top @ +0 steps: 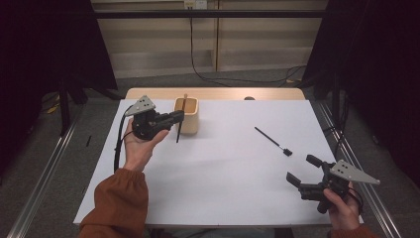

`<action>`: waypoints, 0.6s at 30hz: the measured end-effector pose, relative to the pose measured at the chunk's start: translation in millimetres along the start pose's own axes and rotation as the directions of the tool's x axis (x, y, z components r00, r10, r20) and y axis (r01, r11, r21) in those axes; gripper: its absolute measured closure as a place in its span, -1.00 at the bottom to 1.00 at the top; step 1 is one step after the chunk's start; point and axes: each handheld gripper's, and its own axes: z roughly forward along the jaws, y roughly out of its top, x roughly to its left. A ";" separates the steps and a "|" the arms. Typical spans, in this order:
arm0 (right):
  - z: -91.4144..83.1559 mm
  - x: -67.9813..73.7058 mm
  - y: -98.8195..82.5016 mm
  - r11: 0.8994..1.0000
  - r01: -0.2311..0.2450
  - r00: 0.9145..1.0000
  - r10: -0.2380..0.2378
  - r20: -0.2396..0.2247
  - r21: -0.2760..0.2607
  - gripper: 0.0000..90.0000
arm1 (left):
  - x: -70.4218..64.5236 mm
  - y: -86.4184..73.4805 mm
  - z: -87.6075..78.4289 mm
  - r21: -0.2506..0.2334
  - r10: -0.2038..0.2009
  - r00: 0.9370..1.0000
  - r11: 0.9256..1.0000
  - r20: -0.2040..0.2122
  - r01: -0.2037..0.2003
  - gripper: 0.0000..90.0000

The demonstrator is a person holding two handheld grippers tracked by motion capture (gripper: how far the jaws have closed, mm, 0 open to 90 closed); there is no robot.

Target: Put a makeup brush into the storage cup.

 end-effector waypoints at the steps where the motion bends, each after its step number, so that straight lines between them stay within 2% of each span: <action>1: -0.1 -0.2 -0.1 1.000 0.001 1.000 -0.001 0.001 0.001 -1.00 | 1.1 1.8 2.2 0.011 0.011 1.000 1.000 -0.007 -0.011 0.86; 7: -0.3 -0.2 -0.4 1.000 0.001 1.000 -0.001 0.002 0.004 -1.00 | 6.7 10.5 9.0 -0.006 0.002 1.000 1.000 -0.007 -0.002 0.86; 10: -0.3 -0.4 -0.4 1.000 0.001 1.000 -0.001 0.003 0.001 -1.00 | 6.9 15.1 9.9 -0.009 0.007 1.000 1.000 -0.016 -0.007 0.86; 13: -0.4 0.1 -0.3 1.000 0.004 1.000 -0.004 0.001 0.002 -1.00 | 5.3 22.0 11.2 -0.010 0.015 1.000 1.000 0.002 -0.015 0.86; 18: -0.2 0.0 -0.4 1.000 0.002 1.000 -0.002 0.003 -0.004 -1.00 | 4.7 27.7 14.0 -0.008 0.027 1.000 1.000 0.001 -0.027 0.86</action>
